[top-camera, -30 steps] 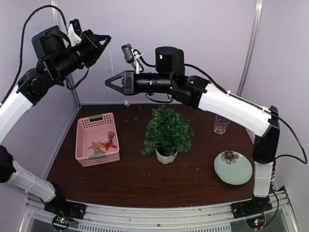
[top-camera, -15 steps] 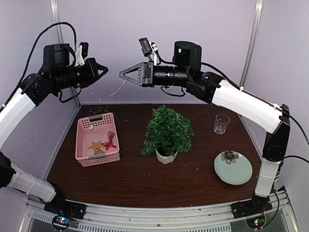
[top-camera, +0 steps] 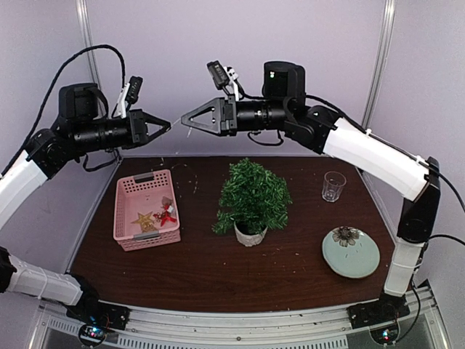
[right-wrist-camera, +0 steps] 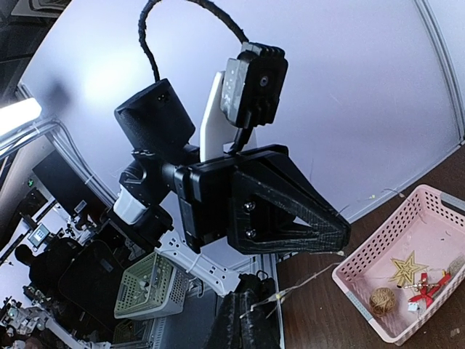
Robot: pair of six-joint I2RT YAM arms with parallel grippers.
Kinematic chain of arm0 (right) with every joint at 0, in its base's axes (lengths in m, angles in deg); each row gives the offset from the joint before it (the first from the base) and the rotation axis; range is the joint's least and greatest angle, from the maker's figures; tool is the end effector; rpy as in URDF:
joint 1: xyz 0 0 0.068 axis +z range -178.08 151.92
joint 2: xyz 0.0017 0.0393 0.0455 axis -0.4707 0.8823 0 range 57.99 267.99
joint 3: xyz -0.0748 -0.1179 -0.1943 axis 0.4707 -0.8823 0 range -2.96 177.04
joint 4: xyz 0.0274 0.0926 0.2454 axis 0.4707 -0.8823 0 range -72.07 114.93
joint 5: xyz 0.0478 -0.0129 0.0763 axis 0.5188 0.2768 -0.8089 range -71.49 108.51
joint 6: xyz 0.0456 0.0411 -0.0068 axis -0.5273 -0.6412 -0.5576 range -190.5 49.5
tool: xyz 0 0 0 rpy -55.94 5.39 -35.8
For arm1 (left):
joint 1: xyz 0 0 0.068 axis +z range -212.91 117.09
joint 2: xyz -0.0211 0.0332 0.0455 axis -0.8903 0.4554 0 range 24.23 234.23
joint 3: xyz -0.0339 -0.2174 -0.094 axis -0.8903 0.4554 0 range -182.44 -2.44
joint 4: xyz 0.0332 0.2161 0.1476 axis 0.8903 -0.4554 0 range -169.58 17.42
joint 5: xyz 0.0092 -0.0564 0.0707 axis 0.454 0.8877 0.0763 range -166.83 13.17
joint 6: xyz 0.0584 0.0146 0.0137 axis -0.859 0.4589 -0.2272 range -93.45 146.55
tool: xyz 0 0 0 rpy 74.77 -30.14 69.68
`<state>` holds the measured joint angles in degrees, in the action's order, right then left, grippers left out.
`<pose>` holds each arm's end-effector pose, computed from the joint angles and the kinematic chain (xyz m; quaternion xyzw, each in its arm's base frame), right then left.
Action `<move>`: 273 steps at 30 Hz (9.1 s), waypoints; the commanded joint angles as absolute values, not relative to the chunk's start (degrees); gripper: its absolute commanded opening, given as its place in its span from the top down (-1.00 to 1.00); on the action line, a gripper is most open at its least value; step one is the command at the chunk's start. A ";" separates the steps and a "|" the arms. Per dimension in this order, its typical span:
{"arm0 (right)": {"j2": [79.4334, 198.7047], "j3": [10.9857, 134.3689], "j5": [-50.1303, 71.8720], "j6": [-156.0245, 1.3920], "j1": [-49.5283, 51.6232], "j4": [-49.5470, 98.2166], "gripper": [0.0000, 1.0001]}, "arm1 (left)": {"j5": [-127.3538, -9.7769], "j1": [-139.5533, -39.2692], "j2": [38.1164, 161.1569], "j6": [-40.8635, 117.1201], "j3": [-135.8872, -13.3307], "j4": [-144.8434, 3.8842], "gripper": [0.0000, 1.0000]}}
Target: Decorate the small christmas tree
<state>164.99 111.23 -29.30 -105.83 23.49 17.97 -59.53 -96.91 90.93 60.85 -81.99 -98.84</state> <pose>0.2405 0.3586 0.4234 -0.3754 0.5981 0.6530 0.2736 0.2182 -0.1638 0.4101 0.0912 0.7761 -0.4417 0.4408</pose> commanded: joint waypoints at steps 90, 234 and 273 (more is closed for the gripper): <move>165.71 106.12 -31.66 -110.50 19.81 14.89 1.00 | -95.28 -127.41 85.84 30.93 -54.29 -99.01 0.44; 137.78 98.25 -0.38 -73.61 16.74 -29.05 1.00 | -62.08 -110.90 93.55 49.02 -79.10 -96.19 -0.21; 143.59 102.71 -17.30 -73.07 19.38 -28.51 1.00 | -41.10 -114.93 108.63 35.12 -90.93 -95.97 0.45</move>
